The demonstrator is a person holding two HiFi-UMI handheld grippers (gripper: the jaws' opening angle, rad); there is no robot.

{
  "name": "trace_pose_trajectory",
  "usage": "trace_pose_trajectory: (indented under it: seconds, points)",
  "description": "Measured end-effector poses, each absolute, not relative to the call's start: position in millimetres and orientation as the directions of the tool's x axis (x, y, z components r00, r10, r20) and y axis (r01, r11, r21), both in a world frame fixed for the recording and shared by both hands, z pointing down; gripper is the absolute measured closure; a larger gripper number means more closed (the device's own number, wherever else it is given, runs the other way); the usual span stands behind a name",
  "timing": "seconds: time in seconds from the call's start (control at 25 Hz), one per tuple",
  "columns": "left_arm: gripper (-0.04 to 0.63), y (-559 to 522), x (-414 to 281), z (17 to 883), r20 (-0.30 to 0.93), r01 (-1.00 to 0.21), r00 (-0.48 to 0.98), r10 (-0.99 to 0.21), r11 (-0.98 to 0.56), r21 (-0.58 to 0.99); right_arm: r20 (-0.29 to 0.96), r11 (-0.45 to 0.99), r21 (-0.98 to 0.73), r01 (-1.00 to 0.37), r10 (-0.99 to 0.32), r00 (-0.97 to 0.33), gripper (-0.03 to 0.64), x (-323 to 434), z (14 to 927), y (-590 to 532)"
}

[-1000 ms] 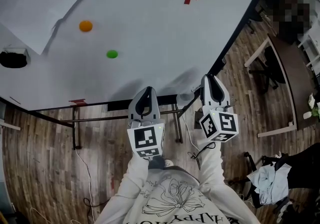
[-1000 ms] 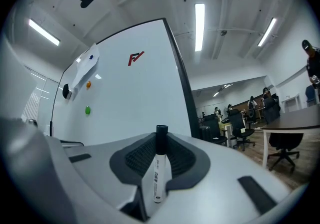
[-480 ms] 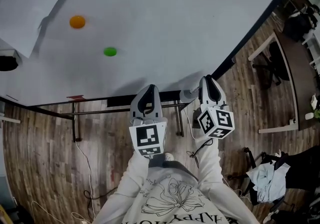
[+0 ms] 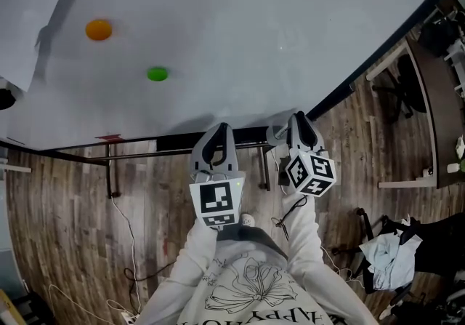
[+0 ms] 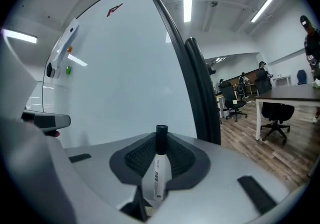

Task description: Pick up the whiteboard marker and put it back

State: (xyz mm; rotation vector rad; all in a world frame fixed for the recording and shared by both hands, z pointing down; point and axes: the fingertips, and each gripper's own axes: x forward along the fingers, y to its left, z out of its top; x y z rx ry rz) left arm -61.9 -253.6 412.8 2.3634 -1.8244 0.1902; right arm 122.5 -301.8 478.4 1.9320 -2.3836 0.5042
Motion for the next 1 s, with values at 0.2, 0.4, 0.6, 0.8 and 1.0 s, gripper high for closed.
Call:
trace_pose_trajectory:
  seconds: [0.2, 0.4, 0.6, 0.8, 1.0]
  points:
    - [0.588, -255, -65, 420, 0.206, -0.968, 0.25, -0.946, -0.246, 0.042, 0.278, 0.161, -0.229, -0.96, -0.934, -0.223, 0.555, 121, 500, -302]
    - [0.588, -255, -66, 426, 0.218, -0.969, 0.248, -0.944, -0.244, 0.043, 0.318, 0.152, -0.231, -0.961, -0.922, -0.223, 0.555, 118, 516, -301]
    - [0.588, -255, -67, 428, 0.225, -0.968, 0.249, -0.942, -0.246, 0.042, 0.353, 0.143, -0.216, -0.966, -0.911, -0.214, 0.555, 117, 524, -302]
    - [0.588, -255, -67, 430, 0.229, -0.969, 0.246, -0.942, -0.243, 0.044, 0.391, 0.143, -0.184, -0.972, -0.897, -0.206, 0.555, 116, 532, -301]
    - [0.588, -254, -66, 431, 0.23, -0.97, 0.243, -0.942, -0.239, 0.046, 0.399, 0.129, -0.149, -0.98, -0.899, -0.179, 0.549, 119, 533, -303]
